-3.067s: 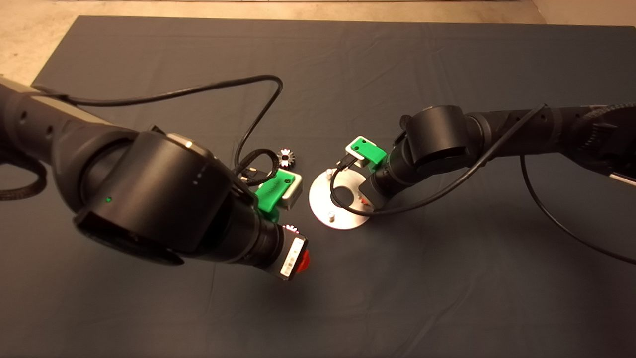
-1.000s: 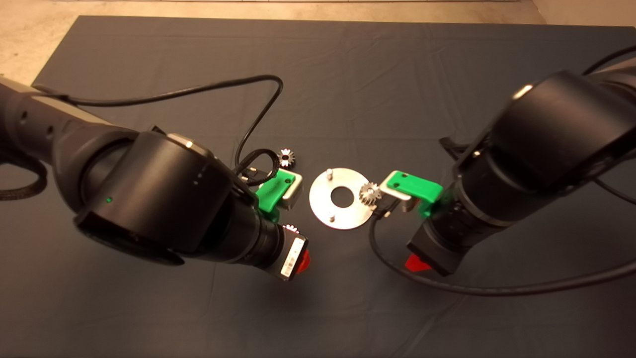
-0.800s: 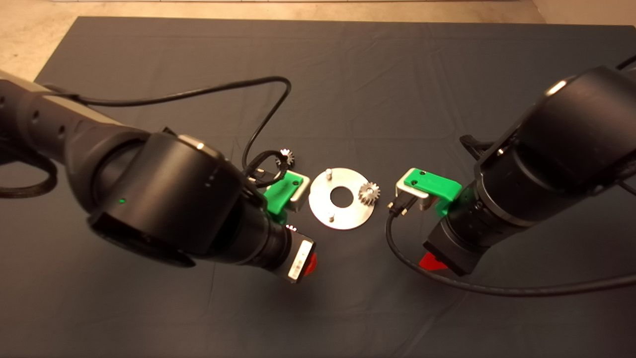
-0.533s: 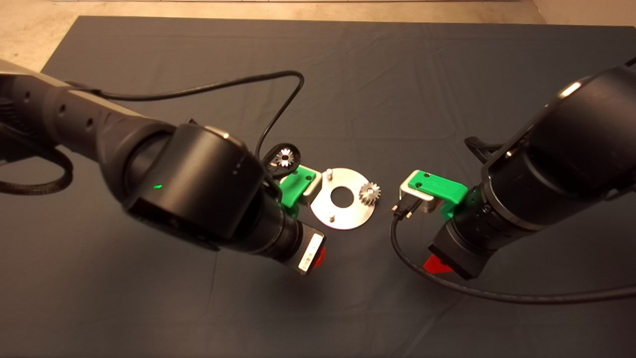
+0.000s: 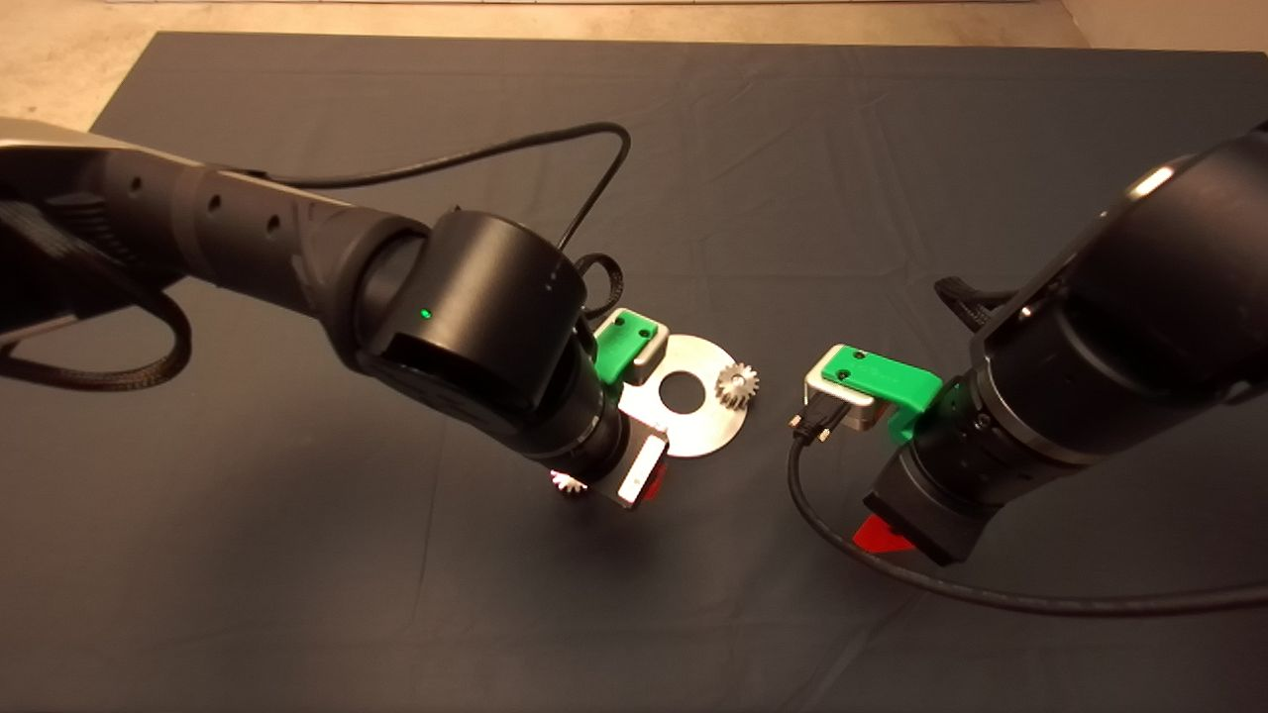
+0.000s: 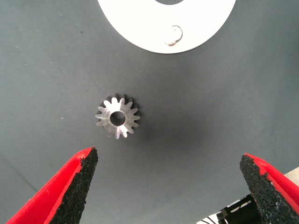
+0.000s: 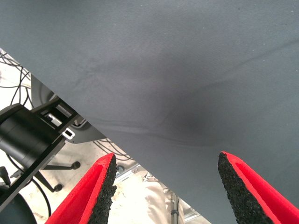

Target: Install three planetary gears onto the carrier pins

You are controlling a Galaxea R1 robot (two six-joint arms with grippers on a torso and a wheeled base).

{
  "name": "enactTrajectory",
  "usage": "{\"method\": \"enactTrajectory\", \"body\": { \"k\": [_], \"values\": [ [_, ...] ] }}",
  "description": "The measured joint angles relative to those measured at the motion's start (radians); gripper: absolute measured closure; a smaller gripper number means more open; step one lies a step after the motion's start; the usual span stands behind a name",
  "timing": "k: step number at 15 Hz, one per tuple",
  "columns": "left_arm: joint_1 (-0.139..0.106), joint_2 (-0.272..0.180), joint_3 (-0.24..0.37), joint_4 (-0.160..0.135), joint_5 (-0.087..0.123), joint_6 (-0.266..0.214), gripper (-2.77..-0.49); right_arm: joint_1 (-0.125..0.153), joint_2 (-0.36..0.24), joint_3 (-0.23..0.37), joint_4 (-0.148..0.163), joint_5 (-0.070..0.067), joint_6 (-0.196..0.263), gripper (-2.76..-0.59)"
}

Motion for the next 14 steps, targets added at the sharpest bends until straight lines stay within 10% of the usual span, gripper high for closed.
{"method": "enactTrajectory", "body": {
  "k": [14],
  "values": [
    [0.102, -0.010, -0.021, 0.067, 0.000, 0.096, -2.19, 0.001, -0.002, 0.001, 0.002, 0.000, 0.000, -1.60]
  ]
}}
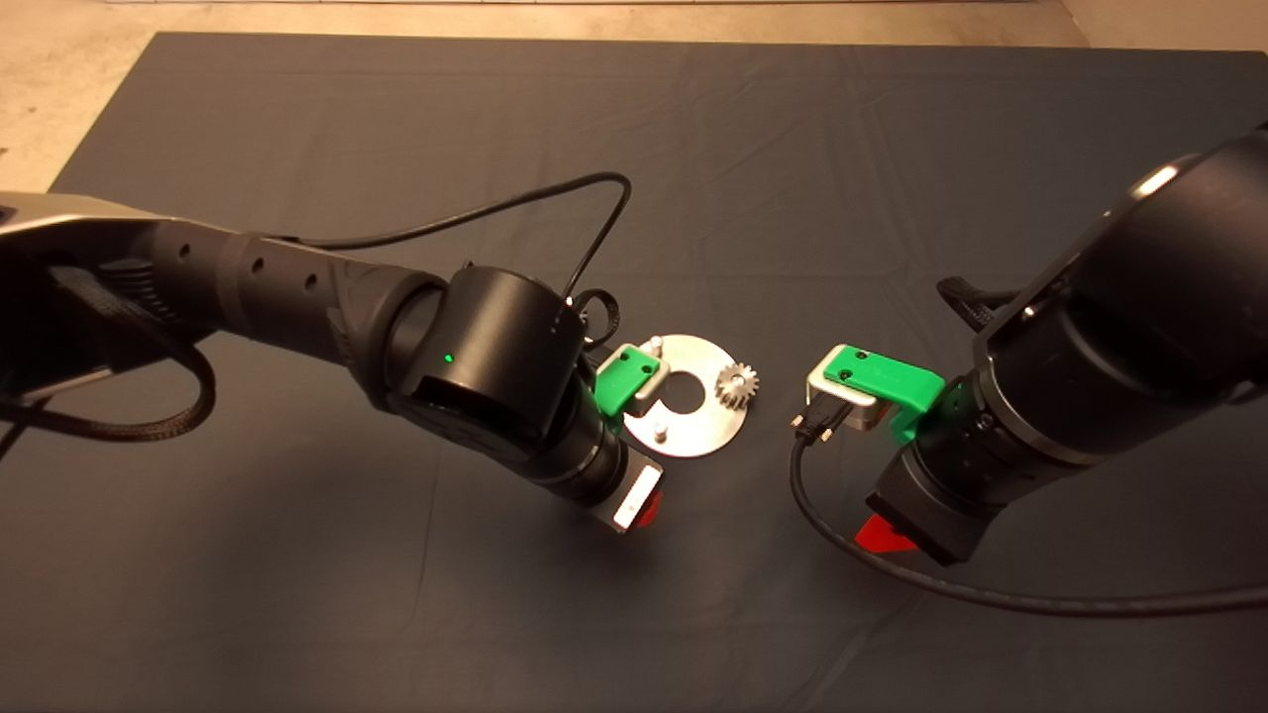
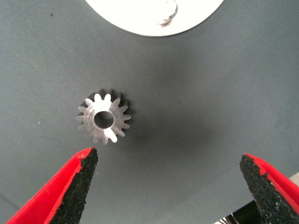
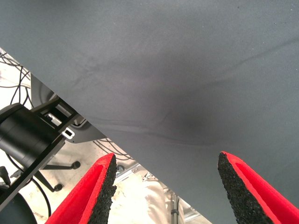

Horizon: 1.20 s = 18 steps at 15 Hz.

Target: Install three planetary gears onto the carrier pins

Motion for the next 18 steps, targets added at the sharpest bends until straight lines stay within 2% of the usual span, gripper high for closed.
{"method": "enactTrajectory", "body": {
  "k": [6, 10, 18],
  "values": [
    [0.012, -0.019, -0.028, 0.047, 0.000, 0.091, -2.19, 0.000, 0.003, 0.000, 0.000, 0.000, 0.000, -1.60],
    [0.046, -0.027, -0.064, 0.079, 0.000, 0.156, -2.19, 0.000, 0.003, 0.000, 0.004, 0.000, 0.000, -1.60],
    [0.077, -0.044, -0.090, 0.107, 0.000, 0.212, -2.19, 0.000, 0.008, 0.000, 0.019, 0.000, 0.000, -1.60]
  ]
}}
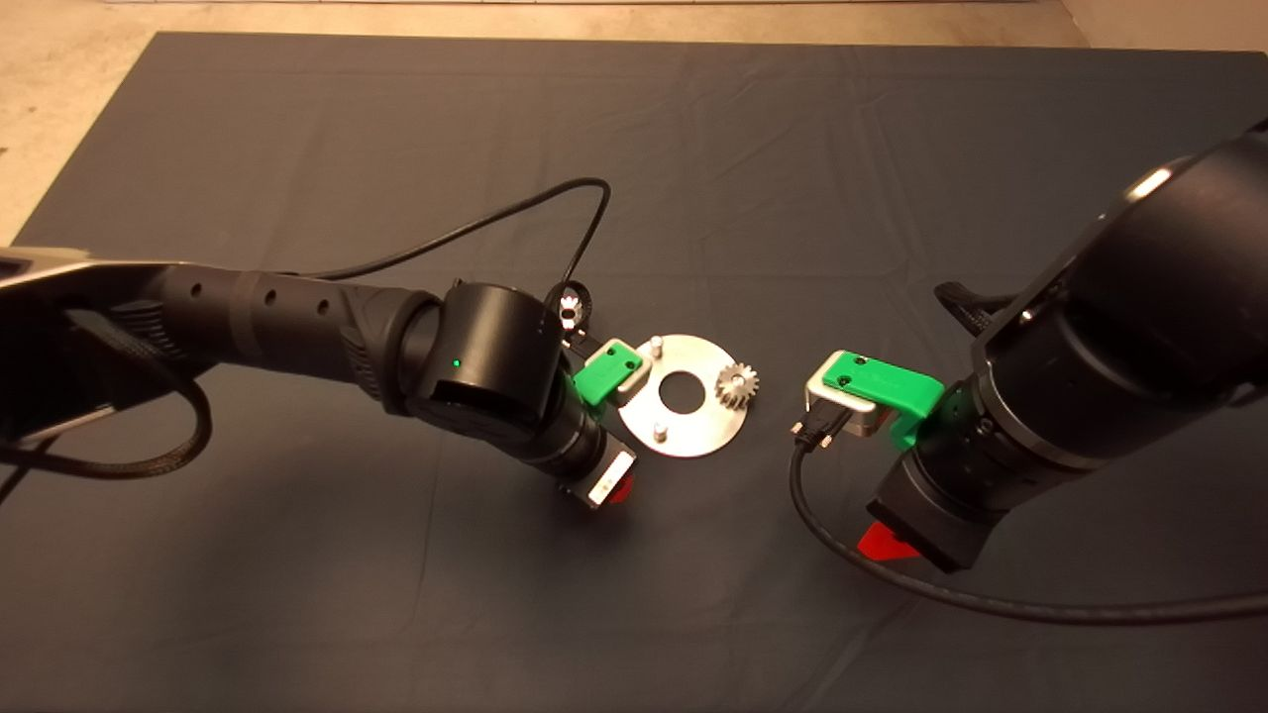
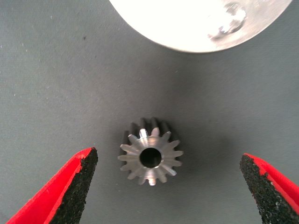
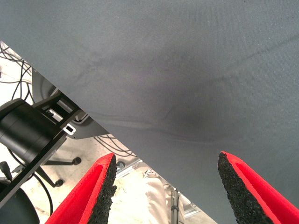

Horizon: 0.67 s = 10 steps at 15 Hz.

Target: Install three planetary gears onto the carrier pins

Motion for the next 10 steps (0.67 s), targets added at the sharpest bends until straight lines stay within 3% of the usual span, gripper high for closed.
{"method": "enactTrajectory", "body": {
  "k": [10],
  "values": [
    [0.003, -0.013, -0.009, 0.004, 0.000, 0.035, -2.19, 0.000, 0.000, 0.000, 0.001, 0.000, 0.000, -1.60]
  ]
}}
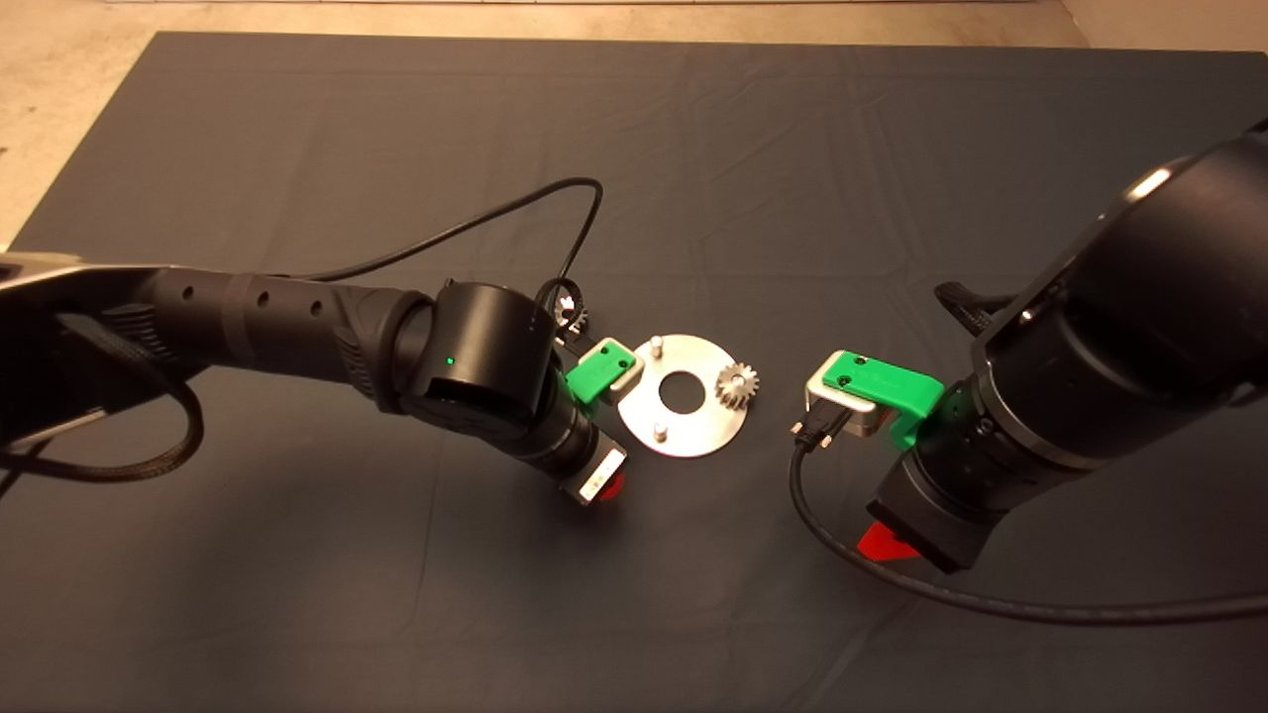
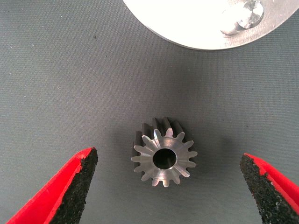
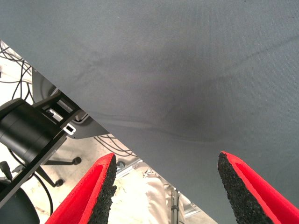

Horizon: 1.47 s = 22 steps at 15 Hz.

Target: Install three planetary gears onto the carrier pins

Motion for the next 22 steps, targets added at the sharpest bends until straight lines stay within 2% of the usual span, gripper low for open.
{"method": "enactTrajectory", "body": {
  "k": [7, 11, 16, 22],
  "values": [
    [0.000, 0.000, 0.000, 0.001, 0.000, 0.004, -2.19, 0.014, 0.014, -0.014, 0.002, 0.000, 0.000, -1.60],
    [0.028, -0.003, 0.000, 0.004, 0.000, 0.012, -2.19, 0.025, 0.015, -0.019, 0.002, 0.000, 0.000, -1.60],
    [0.050, -0.013, 0.000, 0.043, 0.000, 0.018, -2.19, 0.033, 0.017, -0.020, 0.003, 0.000, 0.000, -1.60],
    [0.055, -0.020, 0.000, 0.067, 0.000, 0.041, -2.19, 0.033, 0.017, -0.020, 0.003, 0.000, 0.000, -1.60]
  ]
}}
